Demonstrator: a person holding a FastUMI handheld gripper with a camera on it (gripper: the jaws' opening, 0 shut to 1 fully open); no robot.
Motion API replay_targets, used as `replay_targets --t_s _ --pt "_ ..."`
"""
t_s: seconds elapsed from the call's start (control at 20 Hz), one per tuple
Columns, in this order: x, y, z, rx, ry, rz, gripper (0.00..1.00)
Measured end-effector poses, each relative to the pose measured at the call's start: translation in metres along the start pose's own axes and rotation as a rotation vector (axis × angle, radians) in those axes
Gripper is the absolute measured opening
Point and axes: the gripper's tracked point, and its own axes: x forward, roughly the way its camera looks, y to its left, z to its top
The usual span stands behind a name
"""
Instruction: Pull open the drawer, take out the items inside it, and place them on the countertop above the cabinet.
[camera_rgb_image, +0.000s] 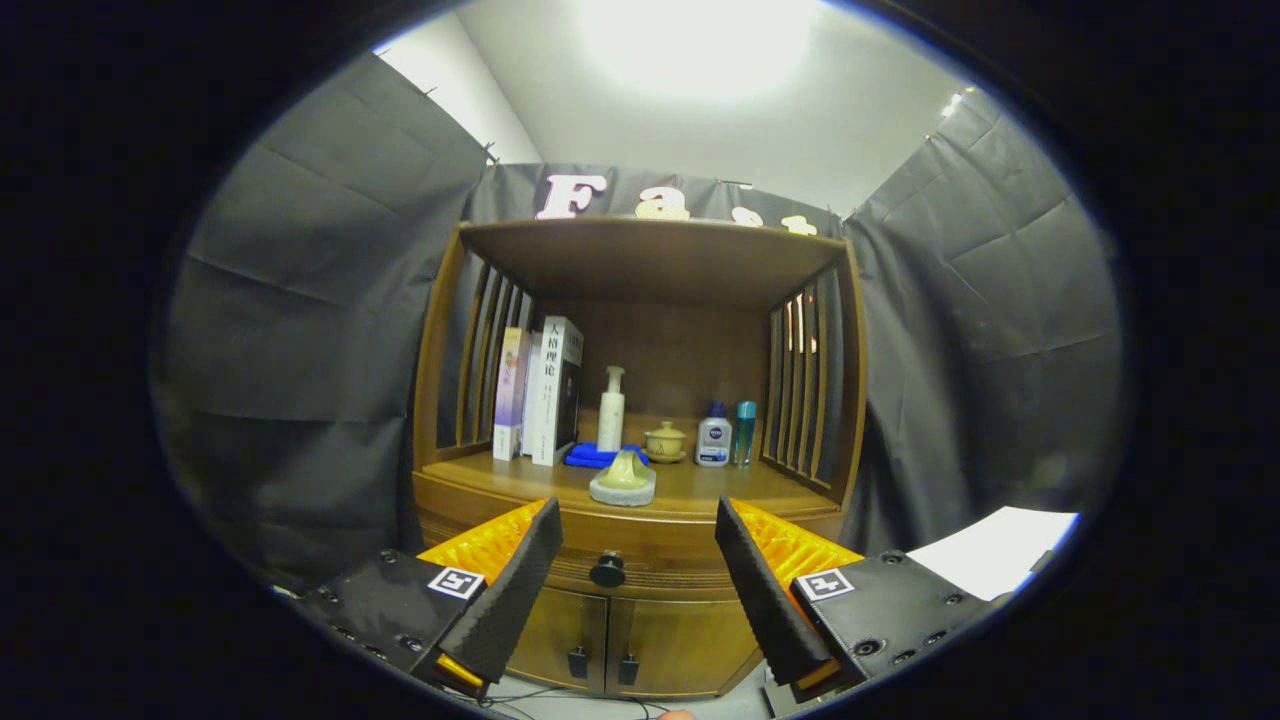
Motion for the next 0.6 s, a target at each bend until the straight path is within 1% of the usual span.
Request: replay_targets --t_s 0.1,0.3,0.6 --pt "-0.016 0.0 0.017 0.013 -0.012 0.01 0.98" --pt "-0.04 -0.014 0.041 0.034 -0.05 -0.016 0.98" --pt "-0.053 -0.028 0.032 0.035 -0.031 -0.049 0.98"
